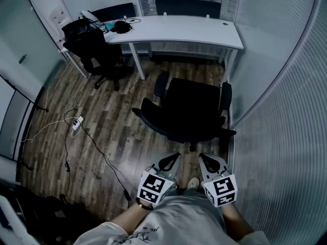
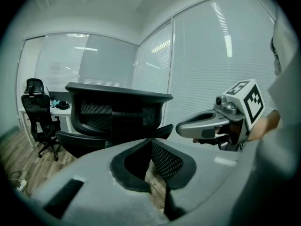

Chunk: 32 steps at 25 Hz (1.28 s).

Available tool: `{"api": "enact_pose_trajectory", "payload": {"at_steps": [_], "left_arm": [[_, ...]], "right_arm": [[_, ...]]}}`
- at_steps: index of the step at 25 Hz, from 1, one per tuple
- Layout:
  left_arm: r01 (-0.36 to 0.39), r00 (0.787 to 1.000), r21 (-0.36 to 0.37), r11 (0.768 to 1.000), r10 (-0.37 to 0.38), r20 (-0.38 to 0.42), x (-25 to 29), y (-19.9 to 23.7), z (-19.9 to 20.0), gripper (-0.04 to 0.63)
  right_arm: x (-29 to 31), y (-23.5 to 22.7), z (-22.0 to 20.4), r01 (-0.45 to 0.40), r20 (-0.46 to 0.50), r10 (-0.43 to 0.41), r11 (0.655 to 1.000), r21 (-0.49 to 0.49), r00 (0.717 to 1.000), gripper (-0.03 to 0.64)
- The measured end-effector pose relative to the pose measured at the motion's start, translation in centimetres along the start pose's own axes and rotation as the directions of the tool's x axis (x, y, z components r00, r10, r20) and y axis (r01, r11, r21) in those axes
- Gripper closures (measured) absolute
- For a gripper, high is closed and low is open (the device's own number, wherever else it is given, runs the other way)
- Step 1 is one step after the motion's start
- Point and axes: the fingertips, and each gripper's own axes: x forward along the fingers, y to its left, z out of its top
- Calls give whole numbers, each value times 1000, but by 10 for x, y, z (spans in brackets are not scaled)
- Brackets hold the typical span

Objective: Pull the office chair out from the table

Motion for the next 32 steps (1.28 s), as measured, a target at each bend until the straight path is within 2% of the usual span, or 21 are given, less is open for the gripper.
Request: {"api": "enact_pose_trajectory", "payload": {"at_steps": [7, 13, 18, 32], "left_arm": [[13, 999, -45, 999, -11, 43, 11, -18, 6, 584], [-5, 1000, -17, 1000, 6, 23, 18, -18, 8, 584], [-24, 999, -28, 999, 26, 45, 25, -14, 15, 584], [-7, 999, -20, 1000, 8, 51, 45, -16, 25, 584]], "right_arm": [[-4, -9, 1, 13, -8, -13, 998, 58, 1000, 611], [-7, -24, 1, 17, 3, -17, 994, 109, 1000, 609], [-4, -27, 1, -14, 9, 13, 987, 158, 1000, 610], [3, -44, 0, -11, 2, 11, 981, 194, 1000, 611]]}}
